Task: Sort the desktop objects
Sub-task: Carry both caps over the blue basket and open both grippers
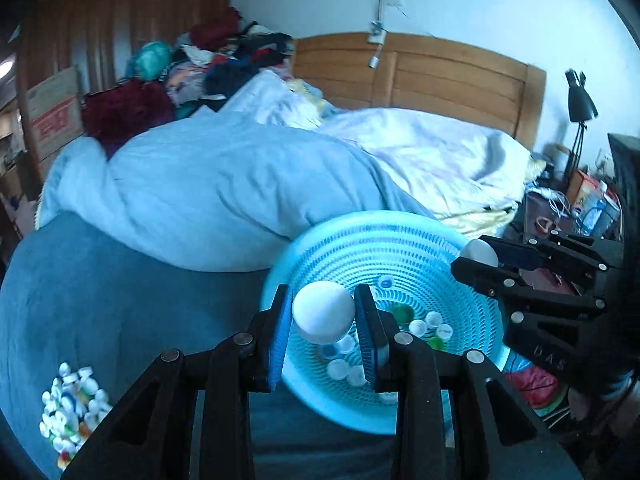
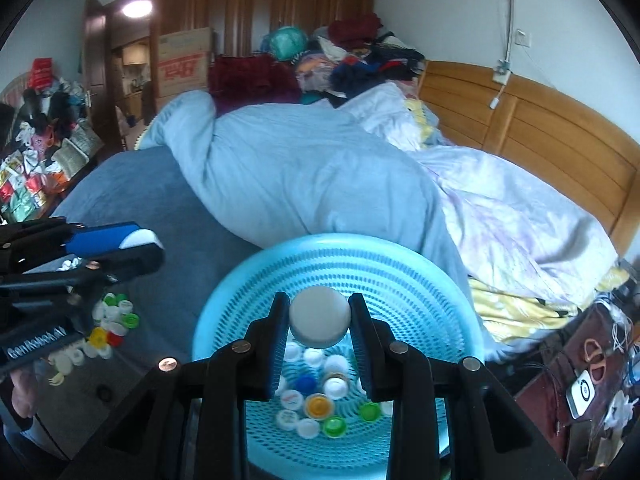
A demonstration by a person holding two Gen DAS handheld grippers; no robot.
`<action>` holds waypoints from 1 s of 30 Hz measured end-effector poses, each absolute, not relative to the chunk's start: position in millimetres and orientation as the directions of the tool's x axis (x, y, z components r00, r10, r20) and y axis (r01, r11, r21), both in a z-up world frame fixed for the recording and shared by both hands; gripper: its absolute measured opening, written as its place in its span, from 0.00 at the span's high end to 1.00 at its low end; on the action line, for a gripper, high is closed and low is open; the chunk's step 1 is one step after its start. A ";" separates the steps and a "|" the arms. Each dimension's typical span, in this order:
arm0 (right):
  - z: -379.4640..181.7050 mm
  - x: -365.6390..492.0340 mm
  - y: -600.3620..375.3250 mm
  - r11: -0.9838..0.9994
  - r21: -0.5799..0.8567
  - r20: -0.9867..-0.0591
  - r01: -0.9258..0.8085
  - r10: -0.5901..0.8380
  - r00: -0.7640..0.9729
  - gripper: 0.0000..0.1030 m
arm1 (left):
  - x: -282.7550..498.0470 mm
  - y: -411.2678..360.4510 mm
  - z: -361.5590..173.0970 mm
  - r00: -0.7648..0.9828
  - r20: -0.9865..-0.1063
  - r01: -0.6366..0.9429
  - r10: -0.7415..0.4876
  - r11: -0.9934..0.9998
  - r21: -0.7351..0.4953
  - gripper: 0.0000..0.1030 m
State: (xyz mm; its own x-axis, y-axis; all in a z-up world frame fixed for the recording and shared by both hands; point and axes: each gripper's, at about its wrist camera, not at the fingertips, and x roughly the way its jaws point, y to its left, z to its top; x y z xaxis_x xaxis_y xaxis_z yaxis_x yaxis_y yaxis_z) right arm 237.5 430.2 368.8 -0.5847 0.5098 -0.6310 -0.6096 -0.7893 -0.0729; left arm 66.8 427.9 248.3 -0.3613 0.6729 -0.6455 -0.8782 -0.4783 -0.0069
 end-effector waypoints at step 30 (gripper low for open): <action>347.9 255.3 451.4 -0.779 -0.038 -0.642 -0.626 0.499 -0.582 0.48 | 92.0 470.8 229.5 -0.357 -0.675 -0.892 0.646 -0.451 0.040 0.57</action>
